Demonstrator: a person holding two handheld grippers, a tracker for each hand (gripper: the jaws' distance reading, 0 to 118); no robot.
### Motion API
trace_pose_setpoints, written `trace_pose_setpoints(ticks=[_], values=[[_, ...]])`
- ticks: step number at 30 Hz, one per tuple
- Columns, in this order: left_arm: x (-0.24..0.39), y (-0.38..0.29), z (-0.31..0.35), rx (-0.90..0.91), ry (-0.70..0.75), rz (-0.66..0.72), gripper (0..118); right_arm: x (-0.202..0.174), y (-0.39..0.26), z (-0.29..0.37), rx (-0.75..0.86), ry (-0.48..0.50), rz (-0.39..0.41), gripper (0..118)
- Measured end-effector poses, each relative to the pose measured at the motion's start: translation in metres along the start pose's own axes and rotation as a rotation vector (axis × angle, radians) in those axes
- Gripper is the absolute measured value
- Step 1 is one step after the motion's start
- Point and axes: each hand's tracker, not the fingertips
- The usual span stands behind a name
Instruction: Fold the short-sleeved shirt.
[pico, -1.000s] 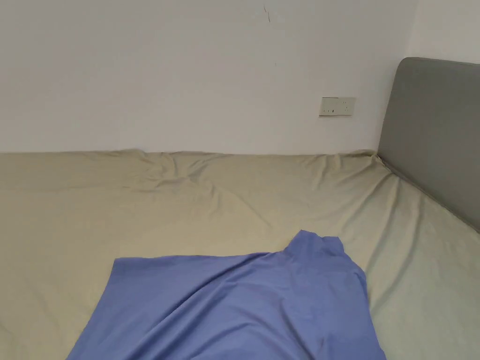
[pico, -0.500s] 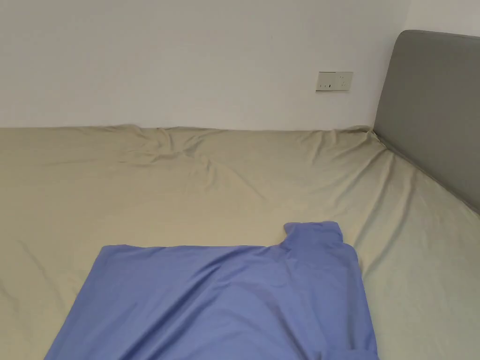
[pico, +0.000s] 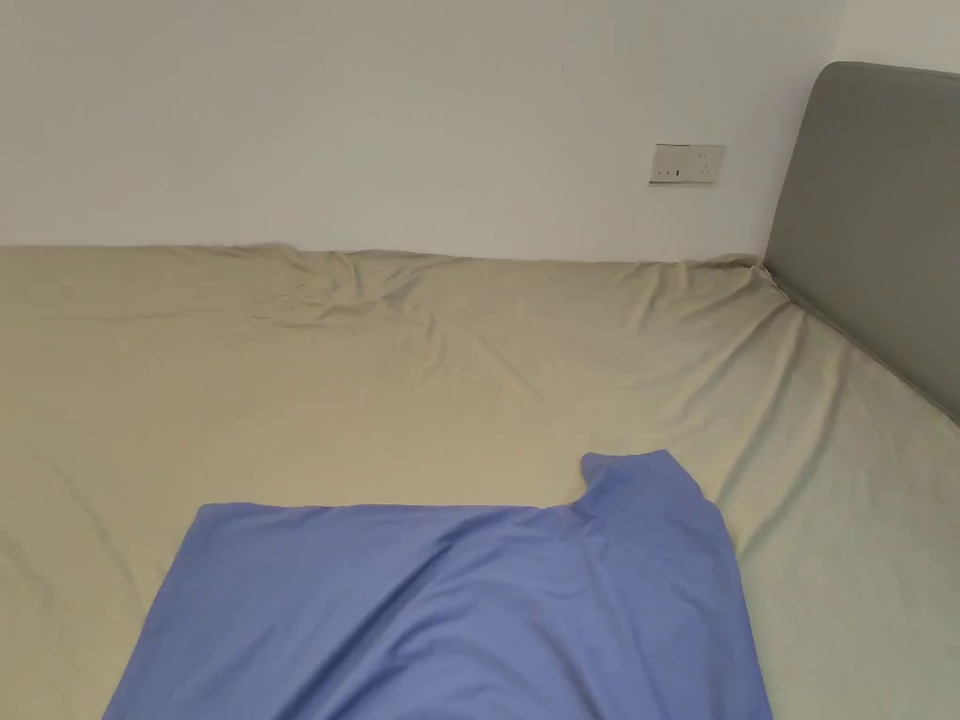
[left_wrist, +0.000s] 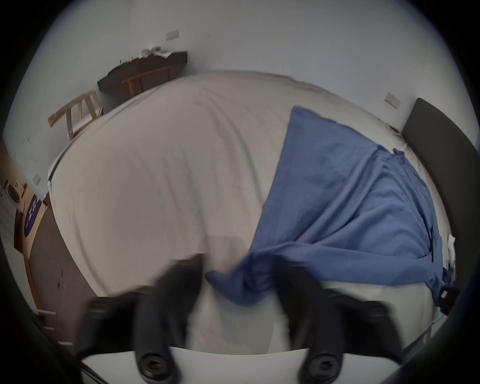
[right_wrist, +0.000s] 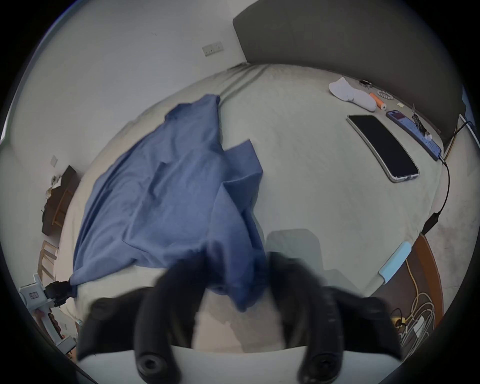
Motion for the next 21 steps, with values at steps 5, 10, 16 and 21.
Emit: trace_pose_setpoints(ticks=[5, 10, 16, 21], values=[[-0.009, 0.003, 0.030, 0.095, -0.062, 0.033, 78, -0.004, 0.011, 0.035, 0.084, 0.064, -0.037, 84], [-0.007, 0.014, 0.044, 0.209, 0.004, -0.069, 2, -0.023, 0.037, 0.074, 0.236, 0.040, 0.103, 15], [-0.006, 0.015, 0.051, 0.204, -0.097, 0.040, 0, -0.032, 0.032, 0.081, 0.254, 0.081, 0.095, 1], [-0.031, 0.011, 0.038, 0.190, -0.076, 0.045, 86, -0.032, 0.021, 0.074, 0.208, 0.086, 0.084, 1]])
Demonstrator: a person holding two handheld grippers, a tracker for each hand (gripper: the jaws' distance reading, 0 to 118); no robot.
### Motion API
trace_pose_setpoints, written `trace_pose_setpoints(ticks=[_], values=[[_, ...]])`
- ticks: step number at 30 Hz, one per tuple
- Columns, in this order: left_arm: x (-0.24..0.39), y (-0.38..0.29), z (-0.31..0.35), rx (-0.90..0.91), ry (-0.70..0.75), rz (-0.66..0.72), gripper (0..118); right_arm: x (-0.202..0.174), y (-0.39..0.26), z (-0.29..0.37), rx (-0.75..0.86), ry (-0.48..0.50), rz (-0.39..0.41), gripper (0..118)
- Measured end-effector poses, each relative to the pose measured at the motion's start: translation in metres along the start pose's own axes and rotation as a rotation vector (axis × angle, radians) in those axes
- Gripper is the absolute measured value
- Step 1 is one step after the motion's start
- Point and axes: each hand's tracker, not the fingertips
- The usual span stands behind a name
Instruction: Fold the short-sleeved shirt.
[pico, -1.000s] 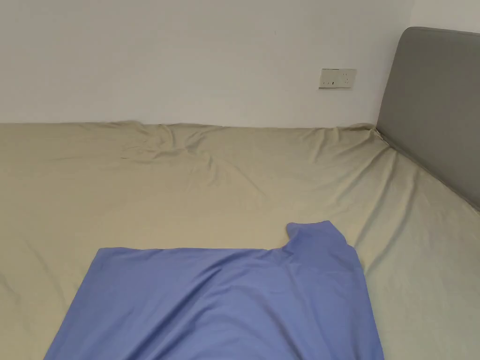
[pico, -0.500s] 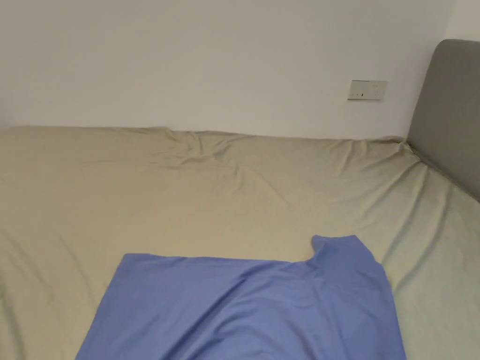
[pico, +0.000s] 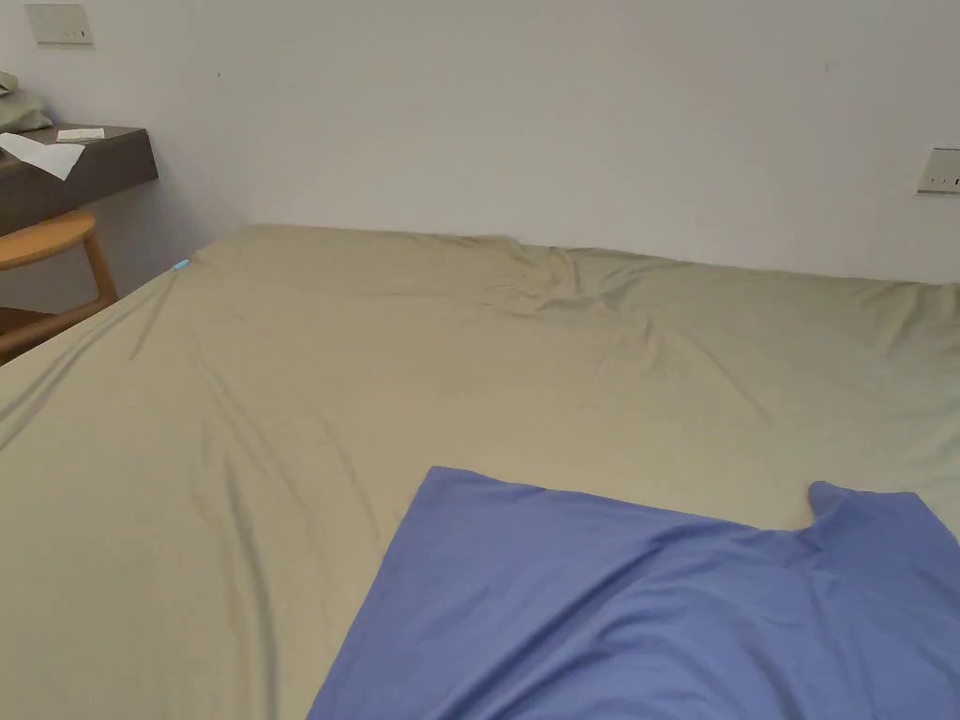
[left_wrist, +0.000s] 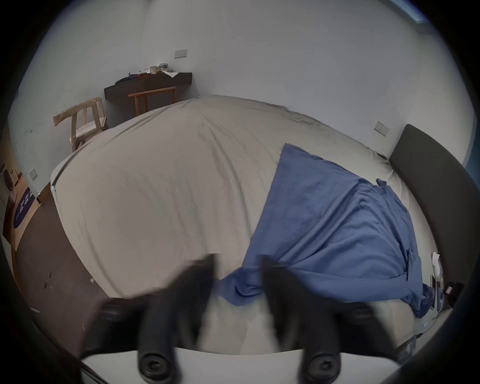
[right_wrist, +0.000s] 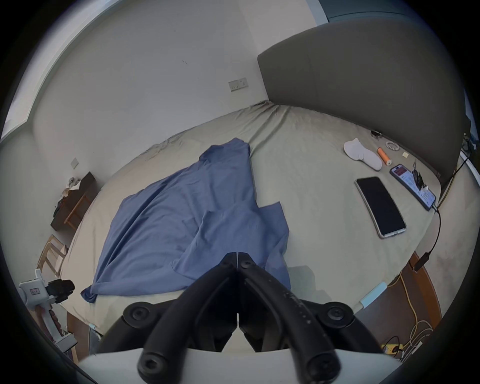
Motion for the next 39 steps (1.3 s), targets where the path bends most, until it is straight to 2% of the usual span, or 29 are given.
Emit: trace_pose_setpoints(ticks=[1, 3, 5, 9, 10, 11, 12, 14, 15, 17, 19, 20, 25, 27, 29, 30, 31, 32, 34, 36, 39], values=[[0.012, -0.007, -0.004, -0.028, -0.011, 0.010, 111, 0.000, -0.001, -0.001, -0.011, -0.002, -0.005, 1], [0.001, -0.013, -0.019, -0.087, -0.030, 0.021, 112, 0.006, -0.005, -0.004, -0.024, 0.000, -0.020, 2], [0.014, -0.020, -0.022, -0.097, -0.043, 0.014, 106, 0.007, -0.005, -0.004, -0.030, -0.002, -0.026, 2], [0.022, -0.031, -0.048, -0.206, -0.005, -0.003, 79, 0.013, -0.008, -0.007, -0.048, -0.027, -0.041, 2], [0.025, -0.032, -0.051, -0.227, 0.005, -0.018, 62, 0.015, -0.010, -0.008, -0.053, -0.040, -0.041, 2], [0.029, -0.030, -0.046, -0.169, 0.050, -0.058, 59, 0.016, -0.011, -0.007, -0.055, -0.053, -0.037, 2], [0.028, -0.029, -0.044, -0.176, 0.021, -0.052, 53, 0.017, -0.011, -0.006, -0.055, -0.062, -0.037, 2], [0.030, -0.026, -0.045, -0.177, -0.010, -0.056, 17, 0.022, -0.014, -0.008, -0.059, -0.074, -0.048, 2], [0.030, -0.024, -0.046, -0.183, -0.015, -0.051, 9, 0.024, -0.014, -0.011, -0.071, -0.082, -0.059, 8], [0.031, -0.023, -0.048, -0.200, -0.008, -0.035, 7, 0.027, -0.015, -0.018, -0.093, -0.127, -0.068, 61], [0.031, -0.023, -0.048, -0.202, -0.008, -0.025, 7, 0.027, -0.018, -0.026, -0.091, -0.144, -0.051, 102], [0.030, -0.023, -0.048, -0.202, -0.007, -0.027, 7, 0.027, -0.018, -0.030, -0.104, -0.167, -0.034, 111], [0.030, -0.027, -0.050, -0.202, -0.007, -0.013, 7, 0.027, -0.019, -0.051, -0.147, -0.146, -0.009, 107], [0.030, -0.027, -0.050, -0.202, -0.005, -0.010, 7, 0.027, -0.020, -0.061, -0.173, -0.154, 0.008, 98], [0.032, -0.029, -0.048, -0.200, -0.001, -0.018, 7, 0.028, -0.023, -0.071, -0.216, -0.169, 0.032, 72], [0.032, -0.029, -0.048, -0.200, -0.001, -0.019, 7, 0.028, -0.024, -0.075, -0.247, -0.183, 0.036, 53], [0.031, -0.029, -0.048, -0.200, 0.000, -0.019, 7, 0.028, -0.026, -0.078, -0.282, -0.178, 0.031, 29], [0.031, -0.028, -0.048, -0.201, 0.002, -0.020, 7, 0.028, -0.027, -0.080, -0.298, -0.130, 0.011, 20], [0.031, -0.027, -0.047, -0.202, 0.002, -0.012, 7, 0.027, -0.029, -0.078, -0.283, -0.072, -0.038, 17], [0.030, -0.026, -0.046, -0.205, 0.002, 0.004, 7, 0.022, -0.027, -0.077, -0.271, -0.115, -0.003, 14], [0.035, -0.013, -0.035, -0.196, 0.002, 0.024, 7, 0.015, -0.014, -0.065, -0.246, -0.111, 0.018, 12]])
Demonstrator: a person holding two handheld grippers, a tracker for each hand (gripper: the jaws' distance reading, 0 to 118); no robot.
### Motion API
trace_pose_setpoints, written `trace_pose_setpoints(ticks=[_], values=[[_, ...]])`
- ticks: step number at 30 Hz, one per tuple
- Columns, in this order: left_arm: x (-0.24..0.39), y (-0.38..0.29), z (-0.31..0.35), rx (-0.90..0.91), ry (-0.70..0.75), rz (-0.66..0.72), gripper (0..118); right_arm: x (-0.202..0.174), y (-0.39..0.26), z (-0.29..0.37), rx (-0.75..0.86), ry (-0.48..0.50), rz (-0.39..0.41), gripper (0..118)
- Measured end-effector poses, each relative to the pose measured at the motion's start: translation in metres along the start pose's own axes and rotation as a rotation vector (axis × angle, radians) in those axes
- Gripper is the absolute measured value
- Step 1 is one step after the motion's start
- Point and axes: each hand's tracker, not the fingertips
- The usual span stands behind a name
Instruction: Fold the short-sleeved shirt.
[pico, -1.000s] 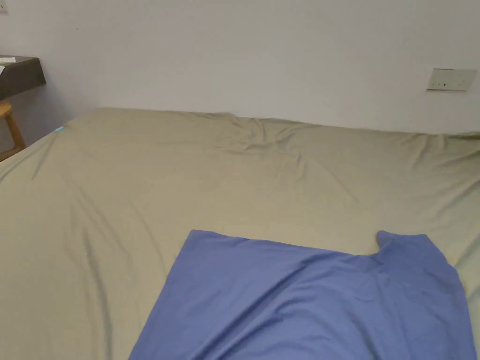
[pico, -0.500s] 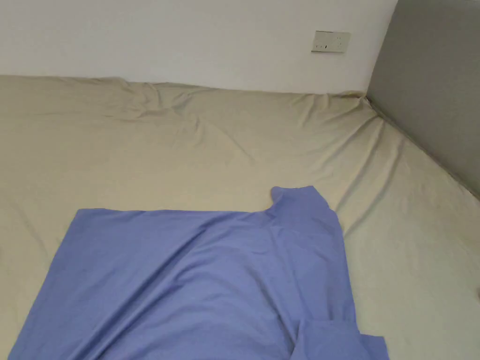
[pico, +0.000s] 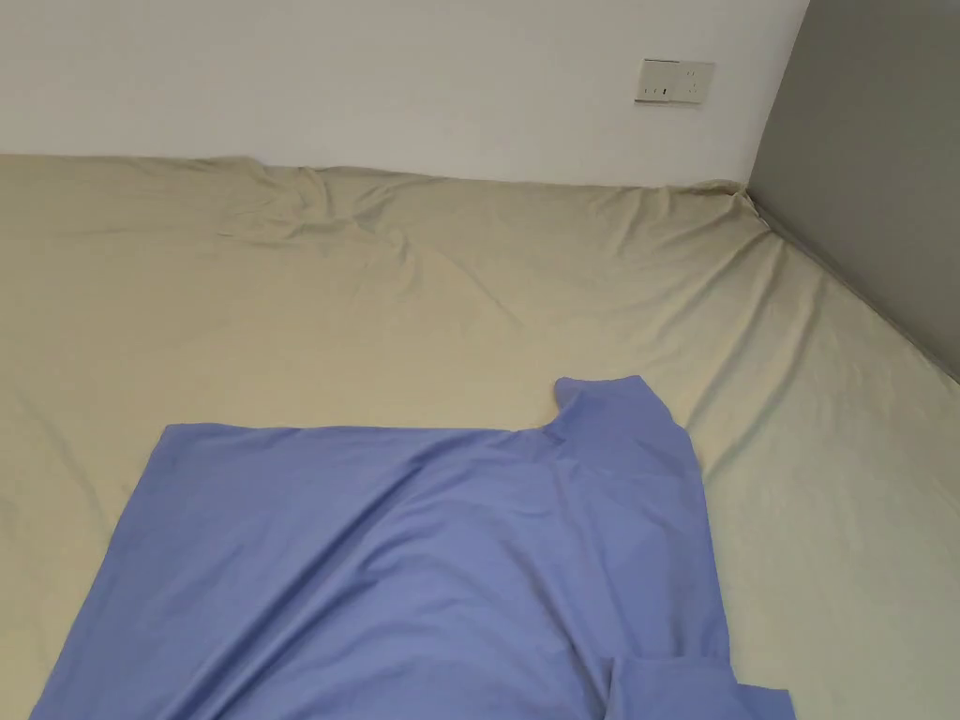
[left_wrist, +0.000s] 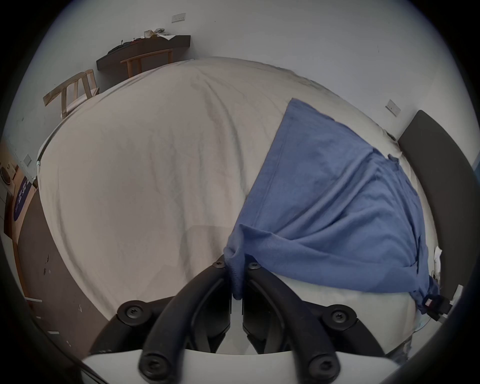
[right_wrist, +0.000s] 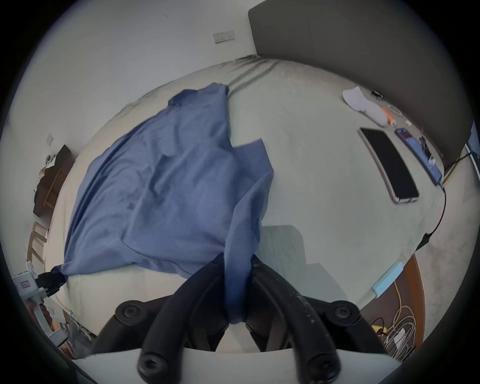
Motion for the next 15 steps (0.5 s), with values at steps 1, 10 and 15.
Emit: trace_pose_setpoints(ticks=[1, 10, 15], values=[[0.001, 0.006, 0.005, 0.025, -0.012, -0.007, 6, -0.002, 0.007, 0.006, 0.016, 0.005, 0.009, 12], [0.047, 0.117, 0.005, 0.246, -0.106, -0.080, 6, -0.039, 0.131, 0.010, 0.274, 0.011, 0.189, 12], [0.083, 0.175, -0.033, 0.280, -0.110, -0.119, 6, -0.061, 0.194, -0.033, 0.306, 0.003, 0.206, 12]])
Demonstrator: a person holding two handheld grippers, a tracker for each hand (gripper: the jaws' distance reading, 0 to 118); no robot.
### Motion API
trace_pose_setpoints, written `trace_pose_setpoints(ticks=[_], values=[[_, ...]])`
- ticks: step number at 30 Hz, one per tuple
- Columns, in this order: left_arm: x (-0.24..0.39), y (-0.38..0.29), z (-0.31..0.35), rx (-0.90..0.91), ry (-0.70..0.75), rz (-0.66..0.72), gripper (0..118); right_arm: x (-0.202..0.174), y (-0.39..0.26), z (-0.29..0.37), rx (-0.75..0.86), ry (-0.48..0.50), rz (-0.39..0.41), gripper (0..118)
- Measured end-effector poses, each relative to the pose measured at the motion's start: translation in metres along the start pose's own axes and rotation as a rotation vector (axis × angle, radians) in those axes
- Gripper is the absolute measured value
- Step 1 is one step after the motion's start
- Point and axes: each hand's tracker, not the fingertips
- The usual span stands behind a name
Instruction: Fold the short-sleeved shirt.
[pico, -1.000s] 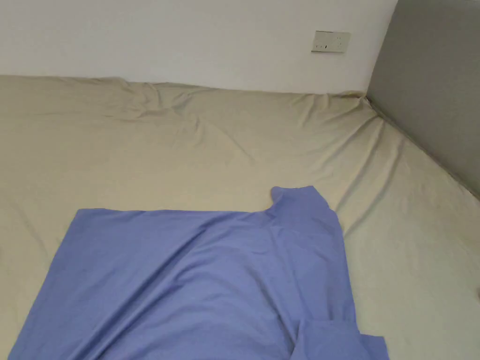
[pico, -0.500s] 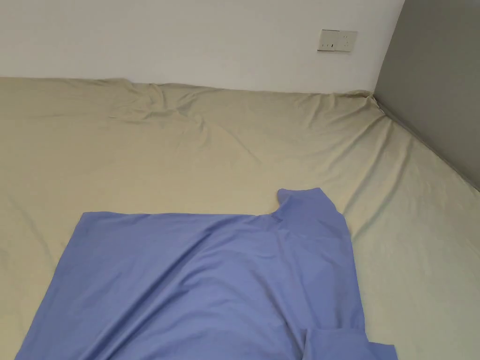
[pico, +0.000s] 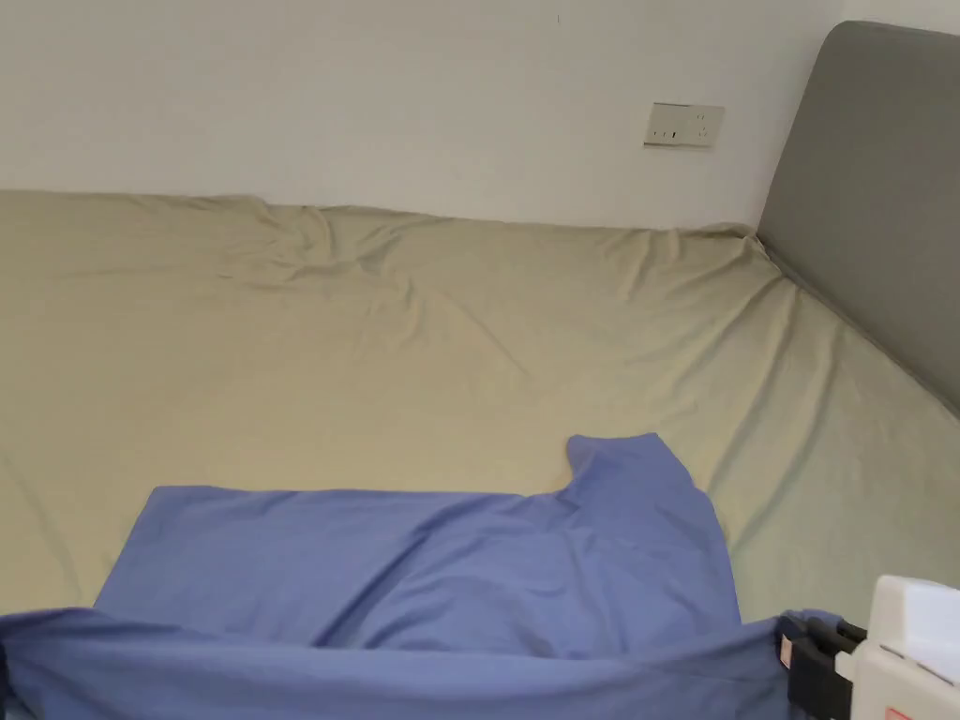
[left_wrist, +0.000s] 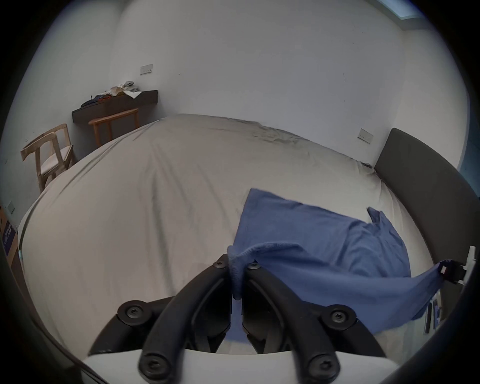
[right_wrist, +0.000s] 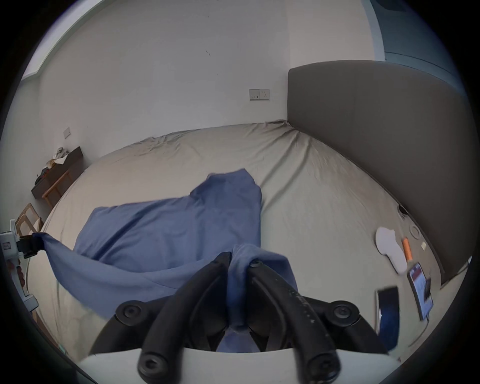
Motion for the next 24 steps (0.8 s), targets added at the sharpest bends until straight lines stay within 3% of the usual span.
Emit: trace_pose_setpoints(ticks=[11, 12, 13, 15, 17, 18, 19, 21, 24], values=[[0.022, 0.005, -0.105, -0.140, 0.057, -0.042, 6, -0.009, 0.011, -0.111, -0.092, -0.035, -0.014, 12], [0.022, 0.002, -0.107, -0.144, 0.061, -0.043, 6, -0.008, 0.008, -0.118, -0.109, -0.037, -0.012, 16], [0.020, -0.001, -0.109, -0.150, 0.062, -0.039, 9, -0.008, 0.006, -0.123, -0.122, -0.039, -0.015, 33], [0.013, -0.009, -0.110, -0.185, 0.051, 0.004, 33, -0.006, -0.004, -0.131, -0.153, -0.020, -0.037, 65], [0.005, -0.017, -0.102, -0.202, 0.033, 0.038, 74, -0.005, -0.011, -0.124, -0.170, -0.026, -0.063, 78], [0.001, -0.021, -0.092, -0.199, 0.024, 0.044, 83, -0.003, -0.015, -0.113, -0.167, -0.015, -0.074, 84], [-0.002, -0.025, -0.080, -0.184, 0.020, 0.042, 85, -0.001, -0.020, -0.100, -0.137, 0.003, -0.087, 89], [-0.007, -0.033, -0.052, -0.123, 0.036, 0.014, 80, 0.002, -0.029, -0.067, -0.031, 0.009, -0.101, 90], [-0.013, -0.048, -0.013, -0.084, 0.062, -0.042, 12, 0.008, -0.044, -0.020, 0.006, 0.040, -0.122, 82]])
